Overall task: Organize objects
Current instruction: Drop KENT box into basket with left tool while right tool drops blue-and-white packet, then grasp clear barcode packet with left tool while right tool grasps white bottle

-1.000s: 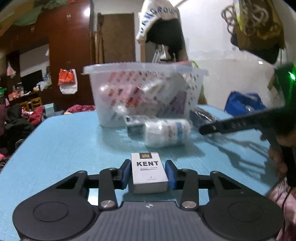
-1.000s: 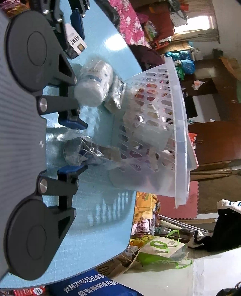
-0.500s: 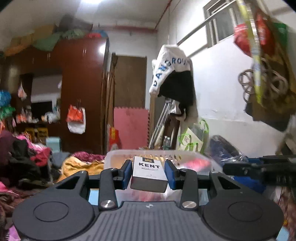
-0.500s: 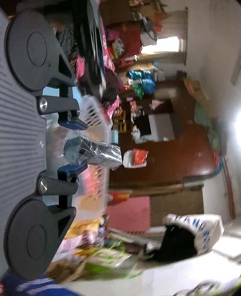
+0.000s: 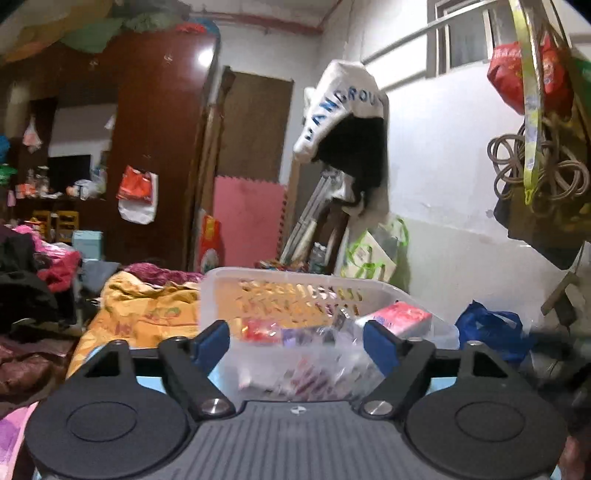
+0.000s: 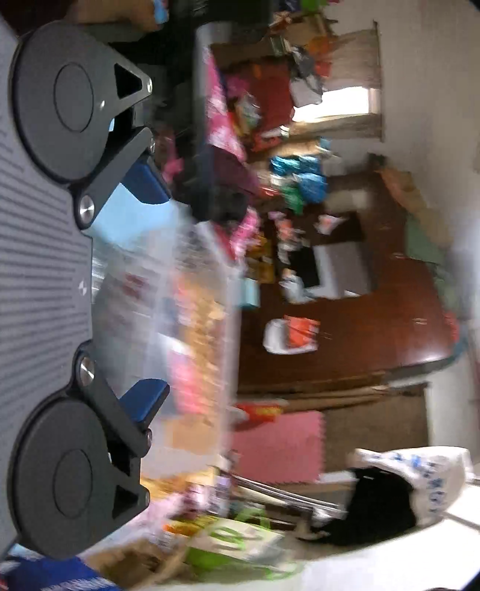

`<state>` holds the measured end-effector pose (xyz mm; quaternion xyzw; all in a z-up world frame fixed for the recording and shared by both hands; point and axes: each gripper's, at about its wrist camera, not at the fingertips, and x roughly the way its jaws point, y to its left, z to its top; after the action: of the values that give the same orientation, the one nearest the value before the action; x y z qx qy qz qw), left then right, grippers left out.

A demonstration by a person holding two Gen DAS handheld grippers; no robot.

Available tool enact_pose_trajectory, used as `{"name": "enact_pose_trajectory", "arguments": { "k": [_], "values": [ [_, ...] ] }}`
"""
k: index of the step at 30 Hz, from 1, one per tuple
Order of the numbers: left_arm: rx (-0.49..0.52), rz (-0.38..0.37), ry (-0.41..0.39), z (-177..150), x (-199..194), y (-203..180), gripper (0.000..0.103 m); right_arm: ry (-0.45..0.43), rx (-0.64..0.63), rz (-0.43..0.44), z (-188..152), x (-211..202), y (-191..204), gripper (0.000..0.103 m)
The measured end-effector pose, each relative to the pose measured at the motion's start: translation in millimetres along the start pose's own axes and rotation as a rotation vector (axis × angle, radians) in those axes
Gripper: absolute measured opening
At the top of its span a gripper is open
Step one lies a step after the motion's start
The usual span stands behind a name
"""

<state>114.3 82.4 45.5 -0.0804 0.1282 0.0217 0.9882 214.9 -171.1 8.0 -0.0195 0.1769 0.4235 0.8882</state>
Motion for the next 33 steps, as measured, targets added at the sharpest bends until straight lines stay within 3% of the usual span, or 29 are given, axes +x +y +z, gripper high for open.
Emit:
{"name": "enact_pose_trajectory", "arguments": {
  "k": [6,9,12,13,15,20,24,29,33],
  "values": [
    [-0.021,0.076,0.021,-31,-8,12,0.087,0.209,-0.033,-0.007,-55,52,29,0.103],
    [0.004,0.098,0.068,-41,1,13,0.087,0.254,-0.051,-0.025,-67,71,33,0.103],
    [0.016,0.122,0.108,-48,14,15,0.087,0.268,-0.071,-0.077,-73,78,35,0.081],
    [0.008,0.124,0.120,-50,19,15,0.087,0.267,-0.074,-0.095,-74,79,34,0.072],
    [-0.003,0.116,0.141,-55,26,13,0.087,0.257,-0.056,-0.087,-76,73,25,0.069],
    [0.062,0.111,0.189,-64,44,-14,0.087,0.184,-0.033,-0.138,-85,41,0,0.069],
    [0.102,0.108,0.230,-68,63,-38,0.087,0.143,0.035,-0.129,-90,21,-25,0.069],
    [0.163,0.173,0.300,-69,87,-58,0.087,0.119,0.037,-0.132,-91,23,-25,0.069],
    [0.134,0.181,0.321,-68,93,-58,0.087,0.097,0.043,-0.134,-91,20,-27,0.069]
  ]
}}
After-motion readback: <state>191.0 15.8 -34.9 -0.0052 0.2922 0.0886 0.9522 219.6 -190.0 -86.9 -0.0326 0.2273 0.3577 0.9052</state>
